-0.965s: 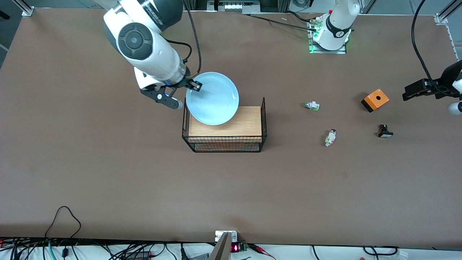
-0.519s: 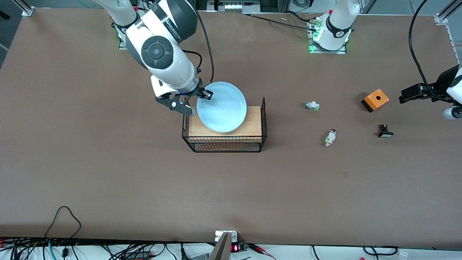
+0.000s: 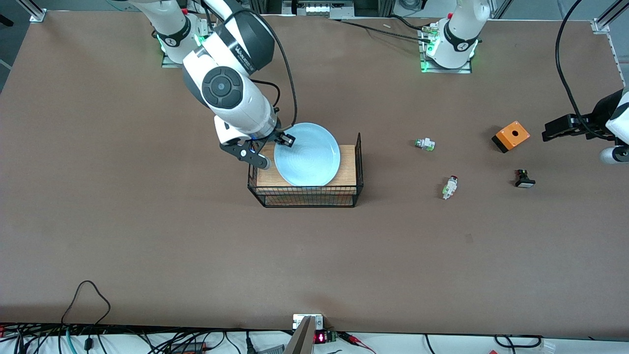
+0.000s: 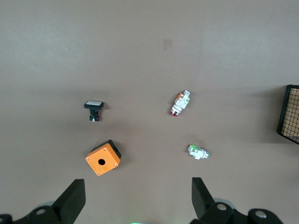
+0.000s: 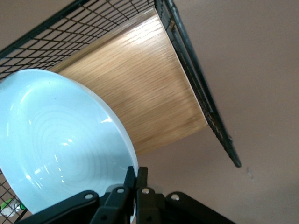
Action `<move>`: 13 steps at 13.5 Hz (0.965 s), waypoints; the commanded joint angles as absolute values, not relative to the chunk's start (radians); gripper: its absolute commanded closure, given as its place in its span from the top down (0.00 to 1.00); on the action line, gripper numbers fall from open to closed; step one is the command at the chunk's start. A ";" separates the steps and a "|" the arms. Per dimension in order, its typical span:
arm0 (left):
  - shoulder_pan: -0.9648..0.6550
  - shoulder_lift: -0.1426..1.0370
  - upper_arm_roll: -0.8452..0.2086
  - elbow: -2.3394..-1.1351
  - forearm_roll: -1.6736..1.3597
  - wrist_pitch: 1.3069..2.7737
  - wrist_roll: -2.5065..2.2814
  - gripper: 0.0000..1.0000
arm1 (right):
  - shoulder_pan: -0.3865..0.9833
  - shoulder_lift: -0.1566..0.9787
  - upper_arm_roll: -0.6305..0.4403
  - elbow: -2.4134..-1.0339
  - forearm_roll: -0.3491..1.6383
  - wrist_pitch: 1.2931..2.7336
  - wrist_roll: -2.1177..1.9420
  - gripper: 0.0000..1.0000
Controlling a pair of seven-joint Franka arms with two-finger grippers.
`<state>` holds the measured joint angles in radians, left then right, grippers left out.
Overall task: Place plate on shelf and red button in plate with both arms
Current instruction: 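Lower the held plate onto the wooden board of the basket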
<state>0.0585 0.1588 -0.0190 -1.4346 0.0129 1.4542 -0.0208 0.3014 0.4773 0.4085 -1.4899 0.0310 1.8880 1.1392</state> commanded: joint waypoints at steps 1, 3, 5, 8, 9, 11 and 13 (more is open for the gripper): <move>0.060 0.163 -0.018 -1.410 0.015 1.442 -0.011 1.00 | 0.308 0.495 0.400 -1.483 0.005 1.939 1.163 0.00; 0.060 0.163 -0.018 -1.408 0.015 1.443 -0.011 1.00 | 0.310 0.508 0.397 -1.483 -0.009 1.959 1.163 0.00; 0.060 0.163 -0.020 -1.408 0.015 1.445 -0.012 1.00 | 0.311 0.520 0.397 -1.483 -0.015 1.977 1.163 0.00; 0.060 0.163 -0.020 -1.407 0.017 1.443 -0.011 1.00 | 0.310 0.522 0.397 -1.491 -0.018 1.976 1.163 0.00; 0.061 0.163 -0.018 -1.407 0.015 1.443 -0.008 1.00 | 0.310 0.522 0.397 -1.491 -0.018 1.974 1.163 0.00; 0.058 0.164 -0.017 -1.407 0.012 1.443 -0.006 1.00 | 0.308 0.522 0.397 -1.491 -0.024 1.971 1.163 0.00; 0.055 0.170 -0.020 -1.411 0.017 1.448 -0.006 1.00 | 0.308 0.522 0.397 -1.491 -0.025 1.967 1.161 0.02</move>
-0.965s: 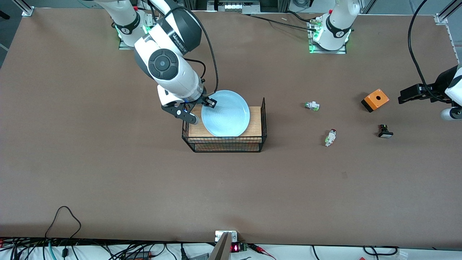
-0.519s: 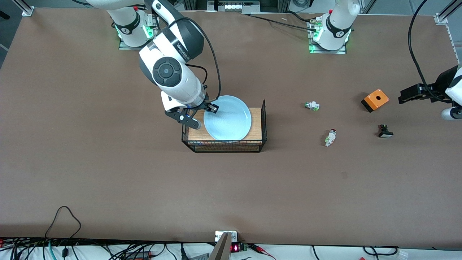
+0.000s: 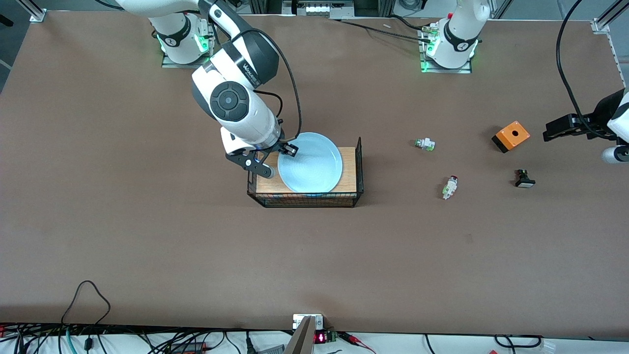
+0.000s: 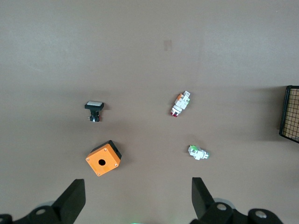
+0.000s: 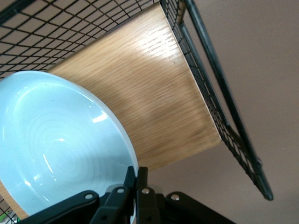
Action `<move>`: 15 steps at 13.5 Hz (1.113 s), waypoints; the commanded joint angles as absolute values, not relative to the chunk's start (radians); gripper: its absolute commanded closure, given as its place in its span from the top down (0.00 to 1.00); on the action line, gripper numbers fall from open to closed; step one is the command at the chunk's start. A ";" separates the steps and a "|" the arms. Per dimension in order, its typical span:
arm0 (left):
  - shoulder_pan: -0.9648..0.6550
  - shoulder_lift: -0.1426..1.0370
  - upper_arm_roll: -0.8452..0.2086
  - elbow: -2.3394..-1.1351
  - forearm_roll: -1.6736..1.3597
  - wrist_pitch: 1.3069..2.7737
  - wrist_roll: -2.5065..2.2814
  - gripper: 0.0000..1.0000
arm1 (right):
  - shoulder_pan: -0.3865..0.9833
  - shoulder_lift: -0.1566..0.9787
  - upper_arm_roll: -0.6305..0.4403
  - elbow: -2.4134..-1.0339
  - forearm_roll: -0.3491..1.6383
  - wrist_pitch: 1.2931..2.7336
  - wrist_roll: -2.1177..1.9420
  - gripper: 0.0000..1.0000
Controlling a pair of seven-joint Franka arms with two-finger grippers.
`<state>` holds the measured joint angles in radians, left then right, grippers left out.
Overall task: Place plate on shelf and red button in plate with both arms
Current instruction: 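Lower the held plate onto the wooden board of the basket, then open the right gripper to release the plate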
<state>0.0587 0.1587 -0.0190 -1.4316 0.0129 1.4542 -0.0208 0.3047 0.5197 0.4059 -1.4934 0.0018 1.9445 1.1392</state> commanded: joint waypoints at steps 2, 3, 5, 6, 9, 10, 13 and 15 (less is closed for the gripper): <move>0.034 0.172 -0.020 -1.410 0.024 1.448 -0.008 1.00 | 0.308 0.522 0.397 -1.491 -0.025 1.967 1.161 0.04; 0.031 0.172 -0.021 -1.410 0.053 1.448 -0.006 1.00 | 0.307 0.522 0.397 -1.491 -0.025 1.967 1.161 0.04; 0.031 0.170 -0.021 -1.408 0.058 1.448 -0.006 1.00 | 0.307 0.522 0.397 -1.493 -0.025 1.967 1.161 0.04; 0.028 0.170 -0.021 -1.410 0.058 1.448 -0.006 1.00 | 0.307 0.522 0.397 -1.496 -0.026 1.967 1.161 0.04; 0.025 0.172 -0.021 -1.410 0.060 1.448 -0.006 1.00 | 0.308 0.522 0.397 -1.511 -0.026 1.967 1.161 0.04; 0.025 0.170 -0.021 -1.410 0.060 1.448 -0.006 1.00 | 0.308 0.517 0.397 -1.517 -0.026 1.967 1.161 0.03; 0.026 0.170 -0.021 -1.410 0.060 1.448 -0.006 1.00 | 0.310 0.483 0.397 -1.568 -0.026 1.967 1.161 0.03; 0.025 0.170 -0.021 -1.410 0.060 1.448 -0.015 1.00 | 0.310 0.473 0.397 -1.600 -0.028 1.977 1.161 0.03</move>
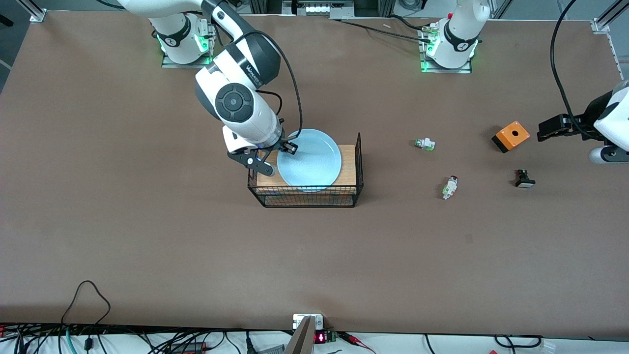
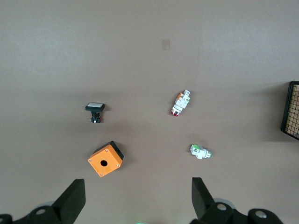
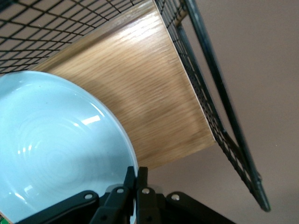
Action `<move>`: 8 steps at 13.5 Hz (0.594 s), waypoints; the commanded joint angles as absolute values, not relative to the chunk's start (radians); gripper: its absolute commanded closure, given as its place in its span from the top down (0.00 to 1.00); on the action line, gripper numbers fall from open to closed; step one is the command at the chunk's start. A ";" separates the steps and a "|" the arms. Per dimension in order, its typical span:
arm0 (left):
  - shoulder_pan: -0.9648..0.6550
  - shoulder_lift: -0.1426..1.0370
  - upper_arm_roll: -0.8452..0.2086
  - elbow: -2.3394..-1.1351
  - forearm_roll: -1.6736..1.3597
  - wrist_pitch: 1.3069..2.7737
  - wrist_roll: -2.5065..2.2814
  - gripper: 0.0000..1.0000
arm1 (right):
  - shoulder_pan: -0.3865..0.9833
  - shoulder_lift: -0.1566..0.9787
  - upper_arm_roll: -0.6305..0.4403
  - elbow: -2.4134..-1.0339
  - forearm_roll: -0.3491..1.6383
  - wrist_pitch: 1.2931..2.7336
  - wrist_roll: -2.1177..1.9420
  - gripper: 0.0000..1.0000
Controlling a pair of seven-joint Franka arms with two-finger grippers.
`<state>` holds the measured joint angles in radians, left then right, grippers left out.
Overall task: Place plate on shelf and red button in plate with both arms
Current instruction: 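Open the right gripper to release the plate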
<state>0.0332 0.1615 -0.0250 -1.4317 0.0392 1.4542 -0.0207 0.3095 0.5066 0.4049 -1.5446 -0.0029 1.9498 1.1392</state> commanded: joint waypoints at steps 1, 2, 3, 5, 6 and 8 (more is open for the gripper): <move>0.025 0.170 -0.021 -1.408 0.060 1.448 -0.015 1.00 | 0.311 0.468 0.397 -1.611 -0.037 1.977 1.161 0.03; 0.025 0.170 -0.021 -1.410 0.060 1.447 -0.017 1.00 | 0.314 0.462 0.397 -1.623 -0.052 1.977 1.158 0.03; 0.023 0.169 -0.023 -1.408 0.058 1.445 -0.018 1.00 | 0.322 0.454 0.397 -1.640 -0.063 1.977 1.158 0.03; 0.020 0.169 -0.025 -1.407 0.060 1.443 -0.021 1.00 | 0.333 0.446 0.399 -1.658 -0.083 1.977 1.158 0.03; 0.020 0.170 -0.023 -1.410 0.058 1.443 -0.025 1.00 | 0.336 0.446 0.399 -1.663 -0.083 1.977 1.158 0.03; 0.018 0.202 -0.020 -1.413 0.061 1.448 -0.025 1.00 | 0.339 0.448 0.399 -1.661 -0.084 1.979 1.157 0.03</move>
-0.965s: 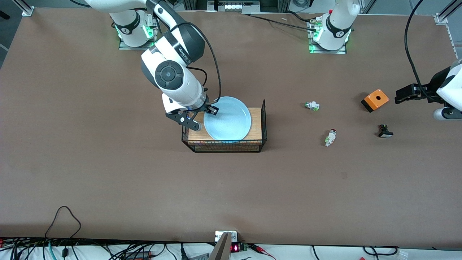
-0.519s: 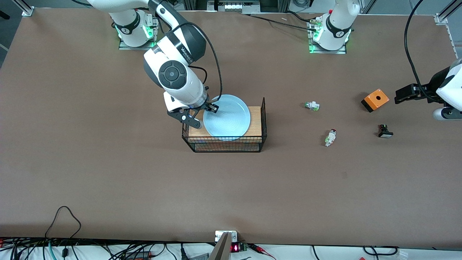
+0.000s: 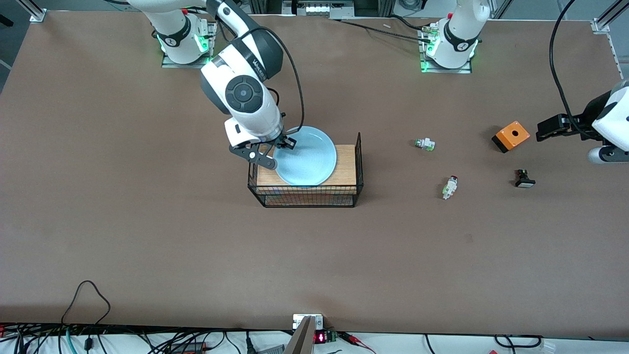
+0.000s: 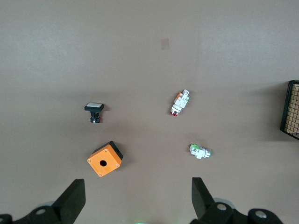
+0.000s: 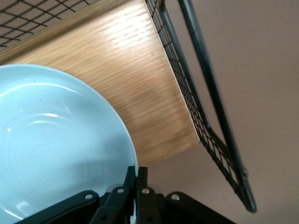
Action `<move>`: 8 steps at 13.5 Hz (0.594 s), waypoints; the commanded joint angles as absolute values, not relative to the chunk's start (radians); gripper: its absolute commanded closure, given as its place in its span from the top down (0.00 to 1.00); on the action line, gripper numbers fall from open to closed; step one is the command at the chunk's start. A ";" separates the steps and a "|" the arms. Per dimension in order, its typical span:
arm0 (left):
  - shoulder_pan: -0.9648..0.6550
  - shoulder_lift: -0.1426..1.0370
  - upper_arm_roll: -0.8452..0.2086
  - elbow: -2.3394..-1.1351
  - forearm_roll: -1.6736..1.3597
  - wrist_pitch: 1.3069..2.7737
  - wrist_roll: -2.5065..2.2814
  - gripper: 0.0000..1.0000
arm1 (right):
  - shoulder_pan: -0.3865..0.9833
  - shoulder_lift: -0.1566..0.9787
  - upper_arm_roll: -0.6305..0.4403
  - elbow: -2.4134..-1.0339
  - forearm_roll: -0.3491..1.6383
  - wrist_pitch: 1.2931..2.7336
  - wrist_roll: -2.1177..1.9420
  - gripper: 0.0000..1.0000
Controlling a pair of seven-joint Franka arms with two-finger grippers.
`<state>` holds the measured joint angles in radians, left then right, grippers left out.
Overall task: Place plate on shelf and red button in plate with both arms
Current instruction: 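Open the right gripper to release the plate, then retract the right gripper while the left gripper grasps the white button block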
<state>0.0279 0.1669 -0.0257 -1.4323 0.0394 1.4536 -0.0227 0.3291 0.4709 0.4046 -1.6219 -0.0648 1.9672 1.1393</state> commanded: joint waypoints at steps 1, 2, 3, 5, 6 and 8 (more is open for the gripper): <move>0.018 0.210 -0.020 -1.411 0.061 1.448 -0.025 1.00 | 0.339 0.448 0.399 -1.661 -0.084 1.980 1.157 0.03; 0.018 0.212 -0.020 -1.411 0.061 1.448 -0.023 1.00 | 0.339 0.448 0.397 -1.661 -0.084 1.982 1.154 0.06; 0.018 0.210 -0.020 -1.411 0.063 1.447 -0.023 1.00 | 0.337 0.449 0.397 -1.661 -0.084 1.982 1.151 0.20; 0.020 0.222 -0.020 -1.416 0.061 1.442 -0.023 1.00 | 0.331 0.451 0.397 -1.658 -0.083 1.982 1.150 0.50; 0.020 0.236 -0.020 -1.419 0.060 1.442 -0.023 1.00 | 0.328 0.451 0.397 -1.655 -0.083 1.982 1.157 0.62; 0.017 0.284 -0.021 -1.422 0.060 1.440 -0.008 1.00 | 0.328 0.453 0.384 -1.651 -0.086 1.982 1.157 0.78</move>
<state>0.0272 0.2329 -0.0251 -1.4358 0.0403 1.4492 -0.0218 0.3296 0.4672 0.3951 -1.6363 -0.0670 1.9712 1.1395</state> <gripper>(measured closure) 0.000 0.586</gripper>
